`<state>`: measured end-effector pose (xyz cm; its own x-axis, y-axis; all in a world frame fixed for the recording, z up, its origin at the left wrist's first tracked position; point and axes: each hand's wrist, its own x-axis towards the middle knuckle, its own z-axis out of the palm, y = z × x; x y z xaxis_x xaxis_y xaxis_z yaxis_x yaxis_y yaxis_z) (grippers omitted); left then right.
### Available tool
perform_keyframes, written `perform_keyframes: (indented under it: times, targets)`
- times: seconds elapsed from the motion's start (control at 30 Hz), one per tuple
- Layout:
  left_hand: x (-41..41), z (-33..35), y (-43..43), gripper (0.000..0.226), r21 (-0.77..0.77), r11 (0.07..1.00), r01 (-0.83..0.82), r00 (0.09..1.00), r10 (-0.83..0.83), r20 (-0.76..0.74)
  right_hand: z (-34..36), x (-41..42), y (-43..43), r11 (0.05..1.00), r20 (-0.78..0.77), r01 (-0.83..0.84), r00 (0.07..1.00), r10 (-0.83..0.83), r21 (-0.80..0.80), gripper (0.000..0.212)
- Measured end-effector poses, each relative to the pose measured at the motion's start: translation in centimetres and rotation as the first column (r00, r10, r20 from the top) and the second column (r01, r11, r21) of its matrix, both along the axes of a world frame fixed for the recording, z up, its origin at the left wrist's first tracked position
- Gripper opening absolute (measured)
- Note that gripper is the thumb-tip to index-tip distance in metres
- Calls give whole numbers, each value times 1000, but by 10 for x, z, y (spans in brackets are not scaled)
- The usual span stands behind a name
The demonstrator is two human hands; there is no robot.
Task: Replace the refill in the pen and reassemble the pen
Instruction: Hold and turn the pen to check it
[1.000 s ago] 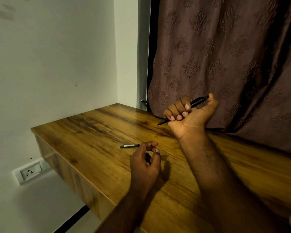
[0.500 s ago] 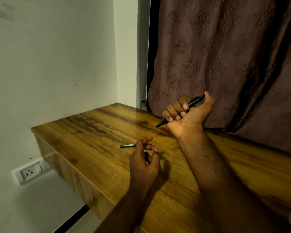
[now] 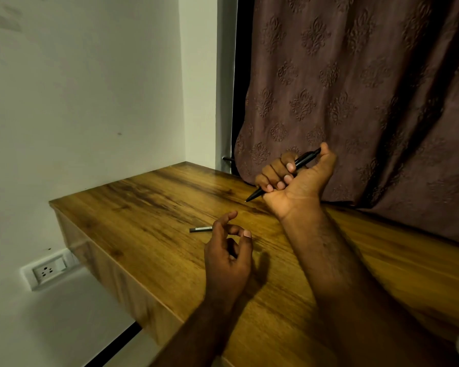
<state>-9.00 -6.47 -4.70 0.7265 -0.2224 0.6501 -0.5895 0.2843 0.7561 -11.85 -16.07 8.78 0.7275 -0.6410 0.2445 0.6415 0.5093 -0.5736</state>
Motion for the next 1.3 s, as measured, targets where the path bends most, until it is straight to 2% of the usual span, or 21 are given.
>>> perform_keyframes:
  times: [0.1, 0.23, 0.43, 0.57, 0.73, 0.87, 1.3]
  targets:
    - [0, -1, 0, 34, 0, 1000, 4, 1000, -4, 5, 2, 0, 2, 999, -18, 22, 1000, -23, -32, 51]
    - [1, -1, 0, 35, -2, 1000, 5, 1000, -5, 14, 2, 0, 2, 1000, 16, -17, 1000, 17, -1, 59]
    - [1, -1, 1, 36, 7, 1000, -8, 1000, 8, 23, 2, 1, 3, 1000, 1, 3, 1000, -3, -23, 59]
    - [1, 0, 0, 36, 18, 1000, -23, 999, 23, 28, 4, -1, 5, 998, -58, 27, 998, -30, -61, 56]
    - [1, 0, 0, 36, 19, 999, -30, 999, 30, 30, 5, -1, 7, 997, -11, 20, 1000, -21, -75, 58]
    - [2, -1, 1, 36, 24, 1000, -20, 1000, 19, 23, 5, -1, 7, 996, -63, 45, 997, -50, -82, 56]
    - [2, -1, 2, 35, 38, 999, -1, 1000, 1, -14, 3, 0, 6, 993, -67, -14, 998, 7, -114, 59]
